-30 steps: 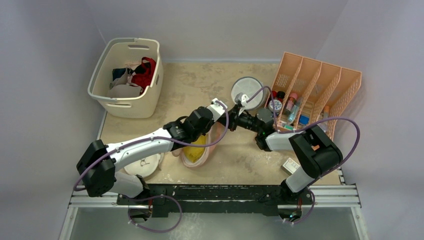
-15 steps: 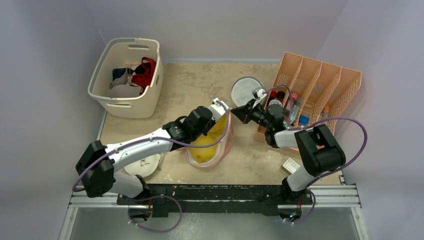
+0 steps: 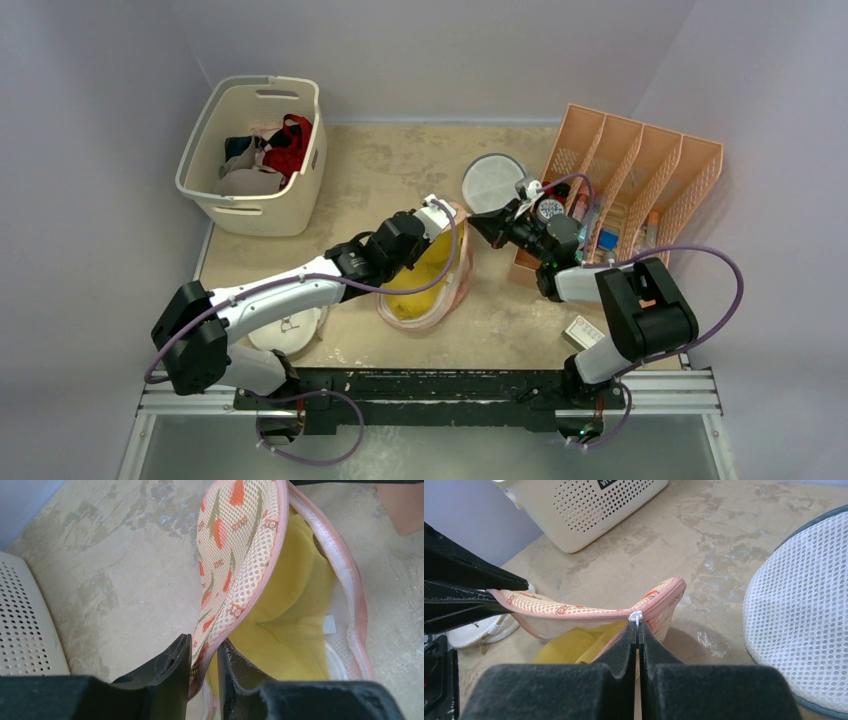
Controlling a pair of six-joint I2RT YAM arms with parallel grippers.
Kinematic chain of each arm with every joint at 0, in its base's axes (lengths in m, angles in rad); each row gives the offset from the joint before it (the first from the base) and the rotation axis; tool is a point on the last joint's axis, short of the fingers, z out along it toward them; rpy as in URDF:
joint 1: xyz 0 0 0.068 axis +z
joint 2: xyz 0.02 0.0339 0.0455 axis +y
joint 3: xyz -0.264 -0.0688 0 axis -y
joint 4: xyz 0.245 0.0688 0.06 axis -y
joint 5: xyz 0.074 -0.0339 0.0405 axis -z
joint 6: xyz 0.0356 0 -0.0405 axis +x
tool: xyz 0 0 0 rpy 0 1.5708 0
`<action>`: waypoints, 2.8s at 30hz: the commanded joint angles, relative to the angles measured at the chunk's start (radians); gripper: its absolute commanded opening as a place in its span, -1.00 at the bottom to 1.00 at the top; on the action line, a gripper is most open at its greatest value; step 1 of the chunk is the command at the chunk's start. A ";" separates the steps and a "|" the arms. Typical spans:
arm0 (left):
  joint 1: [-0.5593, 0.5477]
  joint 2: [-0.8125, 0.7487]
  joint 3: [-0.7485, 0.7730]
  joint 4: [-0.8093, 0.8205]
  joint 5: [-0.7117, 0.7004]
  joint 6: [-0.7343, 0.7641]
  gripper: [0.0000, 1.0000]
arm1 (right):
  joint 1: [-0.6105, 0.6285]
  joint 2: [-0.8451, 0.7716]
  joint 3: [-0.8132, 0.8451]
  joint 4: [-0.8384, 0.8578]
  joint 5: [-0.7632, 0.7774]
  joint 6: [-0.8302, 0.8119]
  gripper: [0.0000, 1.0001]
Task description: Unzip the laundry bag and remove the bra
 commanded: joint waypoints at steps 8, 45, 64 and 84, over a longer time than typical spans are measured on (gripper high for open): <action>0.011 0.038 0.087 0.055 0.099 -0.039 -0.05 | 0.060 0.004 0.006 0.187 -0.069 0.003 -1.00; -0.042 0.142 0.246 0.146 0.070 -0.430 0.31 | 0.144 -0.269 -0.053 -0.050 0.246 -0.177 -1.00; -0.047 0.217 0.339 -0.028 0.005 -0.171 -1.00 | 0.142 -0.273 -0.064 -0.071 0.259 -0.158 -1.00; -0.057 0.015 0.131 0.041 0.232 0.083 -0.22 | 0.013 -0.260 -0.087 0.006 0.144 -0.131 -1.00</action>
